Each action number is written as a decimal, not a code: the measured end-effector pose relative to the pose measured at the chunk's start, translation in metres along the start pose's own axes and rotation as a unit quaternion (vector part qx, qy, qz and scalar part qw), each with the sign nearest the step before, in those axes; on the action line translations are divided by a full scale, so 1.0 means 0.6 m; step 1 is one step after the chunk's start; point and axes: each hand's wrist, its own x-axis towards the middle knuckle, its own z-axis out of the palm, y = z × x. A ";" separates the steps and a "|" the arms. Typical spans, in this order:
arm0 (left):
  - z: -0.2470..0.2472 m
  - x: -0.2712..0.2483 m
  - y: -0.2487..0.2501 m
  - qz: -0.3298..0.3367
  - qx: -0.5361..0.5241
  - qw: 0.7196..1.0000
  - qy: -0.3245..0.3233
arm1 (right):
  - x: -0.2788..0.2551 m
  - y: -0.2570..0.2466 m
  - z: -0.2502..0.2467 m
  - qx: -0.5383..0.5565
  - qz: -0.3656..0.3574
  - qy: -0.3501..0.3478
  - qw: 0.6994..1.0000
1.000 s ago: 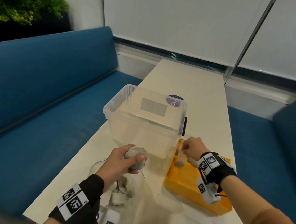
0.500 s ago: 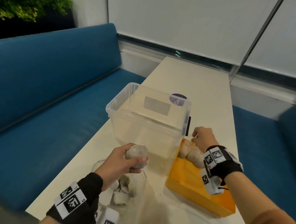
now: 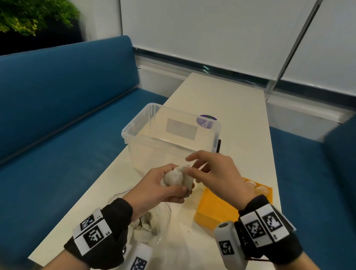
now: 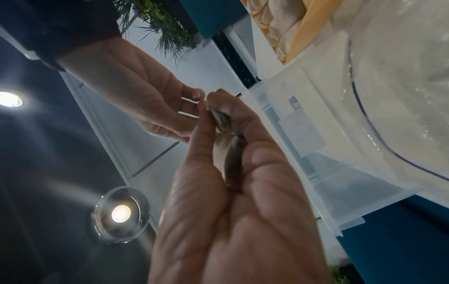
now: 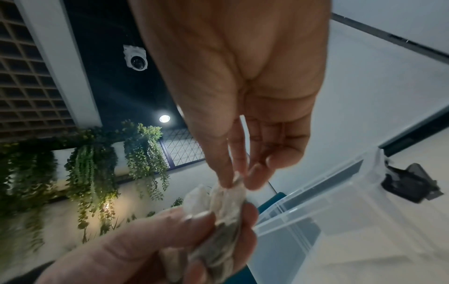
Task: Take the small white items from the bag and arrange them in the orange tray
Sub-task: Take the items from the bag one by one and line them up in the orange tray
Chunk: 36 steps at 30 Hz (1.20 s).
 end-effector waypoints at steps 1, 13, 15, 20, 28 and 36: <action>0.002 -0.002 0.002 0.001 0.005 1.000 0.003 | -0.001 0.000 -0.001 0.011 -0.002 0.009 1.000; 0.014 -0.015 -0.004 0.036 0.009 0.997 0.065 | -0.028 -0.008 -0.047 0.110 0.009 0.057 0.992; 0.016 -0.012 0.000 0.072 0.038 0.993 0.087 | -0.032 -0.013 -0.054 0.094 -0.007 0.054 0.994; 0.017 -0.002 0.013 0.140 0.107 0.977 0.121 | -0.034 -0.026 -0.069 0.042 -0.046 0.060 0.996; 0.023 0.013 0.012 0.116 0.086 0.982 0.122 | -0.026 -0.012 -0.088 0.019 -0.040 0.084 0.995; 0.004 0.010 -0.011 0.072 0.046 0.984 0.154 | -0.007 0.100 -0.123 -0.055 0.080 0.114 0.989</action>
